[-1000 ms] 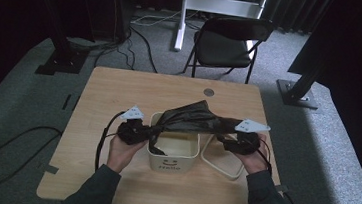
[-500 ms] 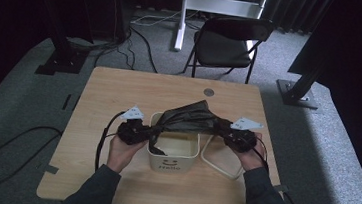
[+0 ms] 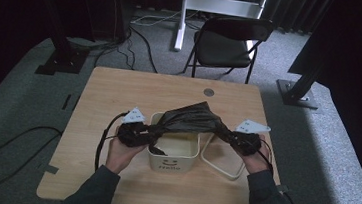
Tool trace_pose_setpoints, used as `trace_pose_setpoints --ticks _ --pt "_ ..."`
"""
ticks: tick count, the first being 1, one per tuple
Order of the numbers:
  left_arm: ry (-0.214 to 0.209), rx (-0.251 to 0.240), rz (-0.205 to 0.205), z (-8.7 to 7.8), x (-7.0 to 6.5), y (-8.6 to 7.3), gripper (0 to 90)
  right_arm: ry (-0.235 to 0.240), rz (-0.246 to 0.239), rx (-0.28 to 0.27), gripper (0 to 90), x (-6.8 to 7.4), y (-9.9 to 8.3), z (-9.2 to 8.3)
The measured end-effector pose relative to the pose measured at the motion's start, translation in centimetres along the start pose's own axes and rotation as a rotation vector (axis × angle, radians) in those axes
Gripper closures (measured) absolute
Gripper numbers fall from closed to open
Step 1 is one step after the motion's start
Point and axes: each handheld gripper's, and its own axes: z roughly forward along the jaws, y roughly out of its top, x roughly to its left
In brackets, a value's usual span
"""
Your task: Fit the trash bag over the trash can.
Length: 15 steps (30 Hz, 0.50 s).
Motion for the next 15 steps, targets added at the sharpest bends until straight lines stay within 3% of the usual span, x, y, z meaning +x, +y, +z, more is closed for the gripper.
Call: trace_pose_setpoints --ticks 5,15 --pt "0.014 -0.004 0.023 -0.4 -0.4 0.2 58.6 0.015 0.002 -0.007 90.0 0.0 0.1 -0.1" --pt "0.030 -0.027 0.090 -0.9 -1.5 1.0 52.5 0.034 -0.003 -0.020 90.0 0.3 0.5 -0.4"
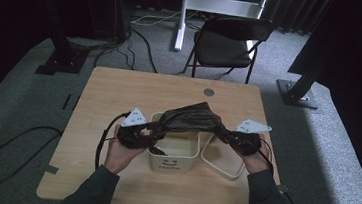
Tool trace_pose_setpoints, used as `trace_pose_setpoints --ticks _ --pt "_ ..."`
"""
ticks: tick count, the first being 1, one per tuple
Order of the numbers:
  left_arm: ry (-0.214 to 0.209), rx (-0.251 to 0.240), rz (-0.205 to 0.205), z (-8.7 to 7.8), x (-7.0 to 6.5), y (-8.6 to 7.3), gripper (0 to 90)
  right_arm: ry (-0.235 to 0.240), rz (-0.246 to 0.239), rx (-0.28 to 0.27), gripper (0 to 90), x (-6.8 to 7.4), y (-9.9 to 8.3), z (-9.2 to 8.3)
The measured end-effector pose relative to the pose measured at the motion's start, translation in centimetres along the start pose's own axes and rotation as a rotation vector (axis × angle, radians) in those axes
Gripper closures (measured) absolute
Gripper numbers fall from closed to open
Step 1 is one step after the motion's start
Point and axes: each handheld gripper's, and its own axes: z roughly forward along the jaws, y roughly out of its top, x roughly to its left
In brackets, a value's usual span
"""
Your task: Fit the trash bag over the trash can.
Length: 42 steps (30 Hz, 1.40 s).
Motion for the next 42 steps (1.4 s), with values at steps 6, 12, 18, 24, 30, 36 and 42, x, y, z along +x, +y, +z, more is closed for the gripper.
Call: trace_pose_setpoints --ticks 6,12,18,24,30,36,42 --pt "0.018 0.010 0.042 0.6 -0.5 1.0 50.0 0.014 -0.008 -0.006 90.0 0.2 0.3 -0.1" --pt "0.022 0.019 0.094 2.1 -1.4 2.6 49.5 0.023 -0.014 -0.005 90.0 0.2 0.4 0.0" --pt "0.029 0.034 0.149 3.8 -2.6 4.0 49.5 0.034 -0.022 -0.008 90.0 0.4 0.7 0.1" --pt "0.059 0.051 0.171 5.1 -3.3 4.7 52.1 0.044 -0.032 -0.013 90.0 0.7 0.9 0.1" --pt "0.065 0.064 0.153 5.1 -3.1 4.9 70.4 0.047 -0.039 -0.018 90.0 0.8 0.9 -0.1" --pt "0.023 0.077 0.114 4.4 -2.4 4.5 89.6 0.059 -0.039 -0.017 88.0 0.9 1.0 -0.2" --pt "-0.010 0.057 0.028 3.0 -1.0 3.2 89.8 0.068 -0.029 -0.022 78.8 0.8 1.0 -0.3"
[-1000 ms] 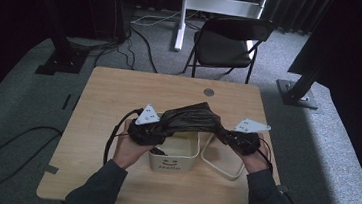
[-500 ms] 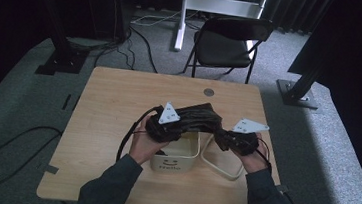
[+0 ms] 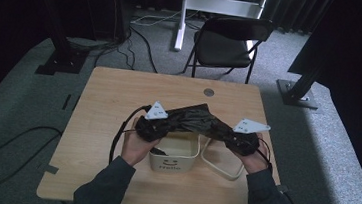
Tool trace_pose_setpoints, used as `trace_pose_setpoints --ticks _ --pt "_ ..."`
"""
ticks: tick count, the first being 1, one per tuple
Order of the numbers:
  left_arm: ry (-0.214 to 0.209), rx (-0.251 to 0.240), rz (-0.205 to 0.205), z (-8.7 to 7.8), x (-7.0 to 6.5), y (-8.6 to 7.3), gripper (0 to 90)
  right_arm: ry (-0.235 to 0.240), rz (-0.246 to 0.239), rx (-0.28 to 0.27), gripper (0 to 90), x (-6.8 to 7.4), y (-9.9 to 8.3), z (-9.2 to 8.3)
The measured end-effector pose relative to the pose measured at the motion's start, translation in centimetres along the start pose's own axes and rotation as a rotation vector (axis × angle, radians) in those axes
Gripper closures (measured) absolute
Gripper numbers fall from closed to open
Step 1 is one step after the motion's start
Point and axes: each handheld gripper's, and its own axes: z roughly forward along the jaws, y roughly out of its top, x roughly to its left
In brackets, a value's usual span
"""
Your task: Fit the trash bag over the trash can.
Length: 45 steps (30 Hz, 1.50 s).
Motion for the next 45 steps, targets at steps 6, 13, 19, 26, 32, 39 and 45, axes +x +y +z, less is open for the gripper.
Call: trace_pose_setpoints --ticks 6,13,19,26,32,39,45 --pt "-0.016 -0.016 -0.074 -1.0 1.4 -1.5 89.8 0.006 0.004 -0.012 72.6 0.0 0.1 -0.2" --pt "-0.011 -0.020 -0.087 -1.8 1.8 -2.5 89.8 -0.001 0.005 -0.012 67.4 0.0 0.1 -0.2" --pt "0.004 -0.017 -0.113 -2.4 2.5 -3.4 89.8 -0.016 0.013 -0.022 66.1 -0.4 0.0 -0.7" --pt "0.018 -0.024 -0.132 -2.9 3.0 -4.0 89.7 -0.013 0.016 -0.030 60.7 -0.3 0.2 -0.7" --pt "0.016 -0.021 -0.143 -3.0 3.3 -4.5 89.6 -0.015 0.020 -0.028 59.8 -0.2 0.5 -0.2" --pt "0.010 -0.023 -0.139 -3.2 3.4 -4.7 89.6 -0.028 0.048 -0.025 59.6 -0.5 1.5 1.4" --pt "0.007 -0.029 -0.142 -3.5 3.4 -4.9 89.6 -0.033 0.085 -0.022 59.5 -1.0 2.3 2.8"
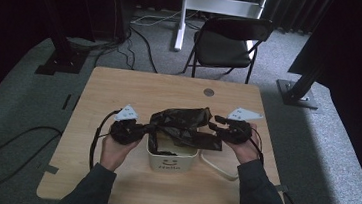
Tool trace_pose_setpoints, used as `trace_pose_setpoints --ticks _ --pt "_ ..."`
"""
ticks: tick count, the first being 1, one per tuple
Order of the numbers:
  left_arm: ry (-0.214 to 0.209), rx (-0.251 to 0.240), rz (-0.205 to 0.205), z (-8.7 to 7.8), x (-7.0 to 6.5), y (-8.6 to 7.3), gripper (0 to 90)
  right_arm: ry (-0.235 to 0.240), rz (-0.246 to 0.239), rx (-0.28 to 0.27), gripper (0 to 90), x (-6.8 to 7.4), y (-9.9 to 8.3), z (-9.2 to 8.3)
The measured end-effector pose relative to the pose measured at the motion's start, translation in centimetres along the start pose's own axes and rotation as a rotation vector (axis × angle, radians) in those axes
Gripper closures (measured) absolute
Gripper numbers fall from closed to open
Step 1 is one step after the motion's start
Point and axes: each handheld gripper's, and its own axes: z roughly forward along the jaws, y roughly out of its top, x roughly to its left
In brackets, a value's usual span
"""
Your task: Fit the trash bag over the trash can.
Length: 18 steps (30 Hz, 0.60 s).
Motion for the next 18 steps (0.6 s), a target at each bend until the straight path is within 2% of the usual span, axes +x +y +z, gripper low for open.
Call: trace_pose_setpoints --ticks 8,14,18 --pt "-0.004 -0.001 0.000 0.0 0.0 0.0 89.6 0.008 0.032 0.007 58.1 -0.4 1.6 2.1" --pt "-0.006 -0.003 0.003 0.1 0.0 -0.1 89.7 0.025 0.062 0.033 58.2 -0.6 1.8 3.6" --pt "-0.008 -0.003 0.003 0.1 0.1 -0.1 89.7 0.047 0.077 0.043 63.4 -0.4 1.8 4.2"
